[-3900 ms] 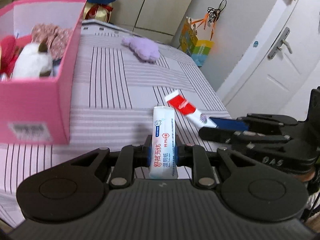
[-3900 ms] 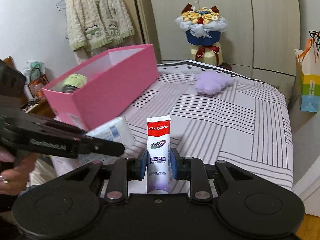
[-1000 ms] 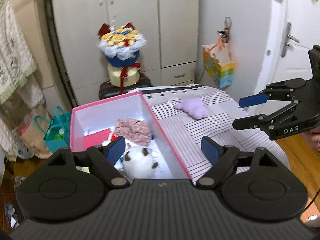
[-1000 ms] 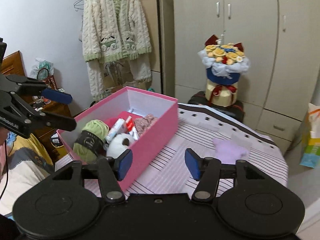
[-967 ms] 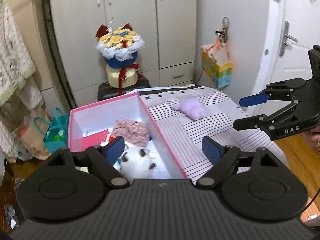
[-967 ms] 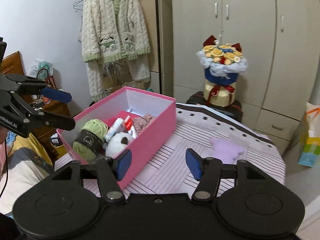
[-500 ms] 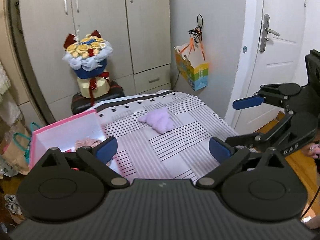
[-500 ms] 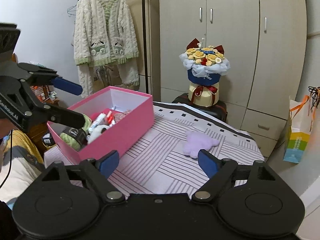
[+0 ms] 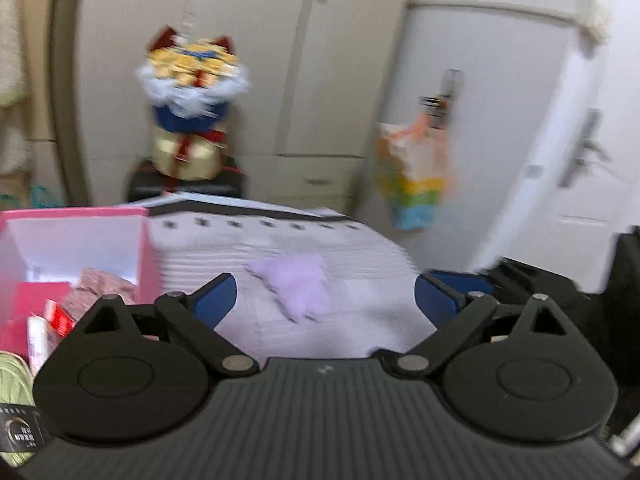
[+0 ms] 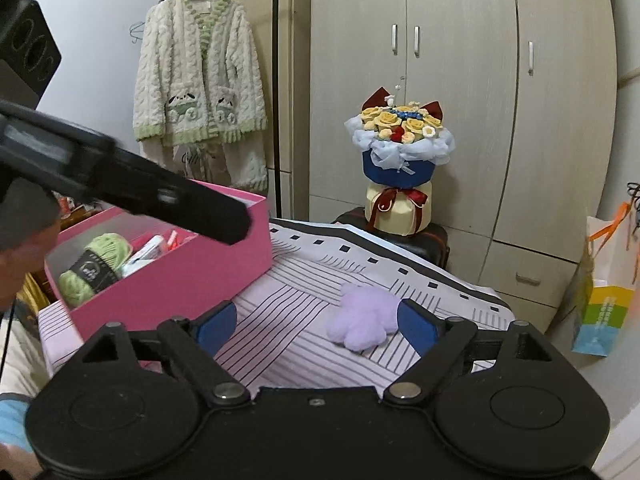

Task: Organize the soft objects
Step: 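Move the left gripper to the lavender plush bear on the bed, then close the left gripper on the lavender plush bear and lift it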

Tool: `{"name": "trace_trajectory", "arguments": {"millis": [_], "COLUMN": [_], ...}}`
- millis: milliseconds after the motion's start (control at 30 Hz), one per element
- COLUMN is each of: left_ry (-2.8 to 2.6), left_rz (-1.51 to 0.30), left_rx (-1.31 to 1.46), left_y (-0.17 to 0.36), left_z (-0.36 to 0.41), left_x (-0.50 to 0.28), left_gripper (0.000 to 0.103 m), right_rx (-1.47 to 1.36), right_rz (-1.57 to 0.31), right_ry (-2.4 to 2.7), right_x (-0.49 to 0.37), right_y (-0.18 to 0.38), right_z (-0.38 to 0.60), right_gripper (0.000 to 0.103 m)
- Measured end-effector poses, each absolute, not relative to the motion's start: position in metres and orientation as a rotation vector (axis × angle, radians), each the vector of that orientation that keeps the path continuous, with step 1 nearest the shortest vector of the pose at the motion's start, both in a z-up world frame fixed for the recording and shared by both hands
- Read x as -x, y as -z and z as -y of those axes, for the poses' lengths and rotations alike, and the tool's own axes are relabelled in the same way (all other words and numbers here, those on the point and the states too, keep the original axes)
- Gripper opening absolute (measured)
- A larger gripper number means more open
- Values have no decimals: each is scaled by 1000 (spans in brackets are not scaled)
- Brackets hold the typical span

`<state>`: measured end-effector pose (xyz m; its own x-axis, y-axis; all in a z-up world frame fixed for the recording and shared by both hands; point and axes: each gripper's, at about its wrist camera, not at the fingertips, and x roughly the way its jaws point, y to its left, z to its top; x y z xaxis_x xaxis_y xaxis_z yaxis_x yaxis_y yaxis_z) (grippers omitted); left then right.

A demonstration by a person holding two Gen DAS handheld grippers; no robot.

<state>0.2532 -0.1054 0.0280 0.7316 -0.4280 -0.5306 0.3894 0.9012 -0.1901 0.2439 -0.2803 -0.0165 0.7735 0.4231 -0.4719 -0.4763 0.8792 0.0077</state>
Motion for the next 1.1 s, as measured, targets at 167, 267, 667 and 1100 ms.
{"name": "trace_trajectory", "arguments": {"millis": [167,267,667,1100], "left_ry": [369,320,257,279], "left_rz": [-642,-680,-810,-841], "left_rx": [128,161,331,437], "left_y": [7,26,78,112], "left_z": [122,130,145,143], "left_x": [-294,-319,-367,-386], "left_gripper": [89,83,62,38], "right_rx": [129,120,37,74], "right_rz": [-483,-509,-608,-635], "right_ry": [-468,-472,-496,-509], "right_x": [-276,-300,-360,-362], "right_y": [44,61,104,124], "right_z": [278,277,279,266], "right_gripper": [90,90,87,58]}}
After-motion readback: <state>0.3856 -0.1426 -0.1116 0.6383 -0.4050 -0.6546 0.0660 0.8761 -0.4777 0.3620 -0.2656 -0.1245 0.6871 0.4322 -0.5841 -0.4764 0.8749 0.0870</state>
